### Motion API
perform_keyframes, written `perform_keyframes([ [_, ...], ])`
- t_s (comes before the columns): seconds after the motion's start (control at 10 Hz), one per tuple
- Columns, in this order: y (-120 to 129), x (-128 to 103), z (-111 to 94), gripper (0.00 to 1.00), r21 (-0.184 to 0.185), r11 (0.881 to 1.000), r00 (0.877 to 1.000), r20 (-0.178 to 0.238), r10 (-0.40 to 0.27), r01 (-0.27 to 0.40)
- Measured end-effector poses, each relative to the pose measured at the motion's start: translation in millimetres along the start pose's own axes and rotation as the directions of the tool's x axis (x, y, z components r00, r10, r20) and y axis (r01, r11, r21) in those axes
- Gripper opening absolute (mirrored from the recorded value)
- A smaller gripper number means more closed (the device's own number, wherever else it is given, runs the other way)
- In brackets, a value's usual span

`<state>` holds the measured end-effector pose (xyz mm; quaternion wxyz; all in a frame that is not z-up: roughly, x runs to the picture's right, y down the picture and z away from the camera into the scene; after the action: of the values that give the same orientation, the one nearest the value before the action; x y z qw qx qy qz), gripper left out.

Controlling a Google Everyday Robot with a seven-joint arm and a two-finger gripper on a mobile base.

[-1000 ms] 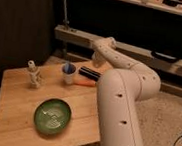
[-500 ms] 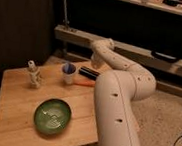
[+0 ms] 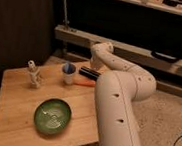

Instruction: Push the eraser across the table

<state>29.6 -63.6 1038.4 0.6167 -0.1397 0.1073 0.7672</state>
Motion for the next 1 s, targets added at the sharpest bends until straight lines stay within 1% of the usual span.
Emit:
perform_keyframes([
  [0.3,7,2,8,0.0,0.004,1.0,1.0,0.01,-0.025,0.025],
  [0.4,11,3,10,0.0,-0.003,1.0,1.0,0.002,-0.024,0.024],
  [0.5,11,4,10,0.0,-0.013,1.0,1.0,-0.021,-0.023,0.023],
  [0.6,12,6,9,0.0,-0.031,0.999,0.998,-0.052,-0.025,0.023],
  [0.7,13,8,4,0.0,-0.066,0.998,0.994,-0.106,-0.032,0.025],
  [0.8,12,10,0,0.0,-0.077,0.997,0.986,-0.161,-0.041,0.029],
  [0.9,16,17,-5,0.0,-0.083,0.996,0.974,-0.217,-0.06,0.043],
  [1.0,24,30,-9,0.0,-0.086,0.993,0.958,-0.268,-0.099,0.079],
])
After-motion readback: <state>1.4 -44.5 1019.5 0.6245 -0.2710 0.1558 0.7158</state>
